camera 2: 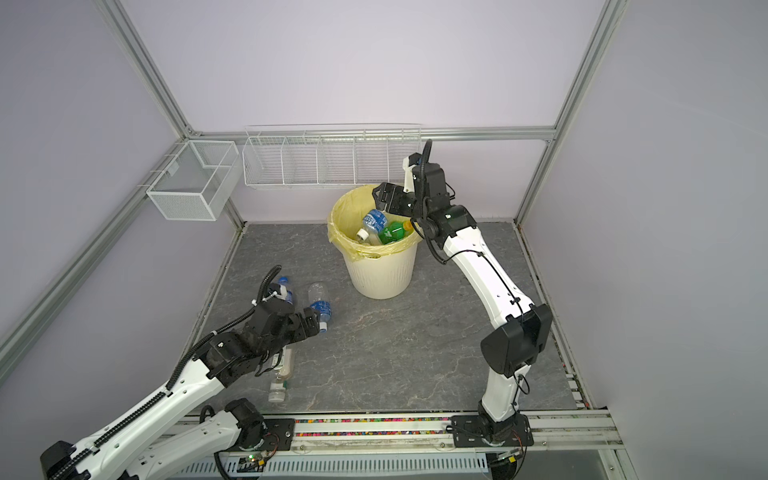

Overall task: Throw the plastic bottles in the bin
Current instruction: 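Open the right gripper over the bin to drop the blue-label bottle, then withdraw the right gripper from the bin while the left lowers toward the square bottle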

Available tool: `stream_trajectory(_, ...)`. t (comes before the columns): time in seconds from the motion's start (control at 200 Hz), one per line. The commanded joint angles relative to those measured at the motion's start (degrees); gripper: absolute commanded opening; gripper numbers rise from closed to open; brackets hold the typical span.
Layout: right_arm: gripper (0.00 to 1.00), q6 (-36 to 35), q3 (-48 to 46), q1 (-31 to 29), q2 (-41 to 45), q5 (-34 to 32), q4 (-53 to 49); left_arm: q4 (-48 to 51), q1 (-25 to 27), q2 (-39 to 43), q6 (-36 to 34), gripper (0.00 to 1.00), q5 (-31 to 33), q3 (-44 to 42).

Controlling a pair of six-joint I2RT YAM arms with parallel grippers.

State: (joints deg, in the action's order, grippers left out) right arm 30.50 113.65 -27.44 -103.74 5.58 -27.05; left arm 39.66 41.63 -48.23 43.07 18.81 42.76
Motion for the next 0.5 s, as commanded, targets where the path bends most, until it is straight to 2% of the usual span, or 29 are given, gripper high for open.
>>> stream_trajectory(0.0, 0.88, 0.8, -4.1, -0.3, 6.6, 0.0, -0.7, 2.4, -0.3, 1.7, 1.2, 0.99, 2.1, 1.1)
stream_trajectory(0.285, 0.88, -1.3, -23.1, -0.4, 22.4, 0.1, 0.5, 2.6, -0.5, 1.1, 1.8, 0.99, 2.1, 1.5)
stream_trajectory(0.495, 0.88, -3.0, -34.2, -0.4, 32.9, -2.3, -1.1, 3.7, -0.6, 1.0, 2.6, 0.99, 2.0, 1.9)
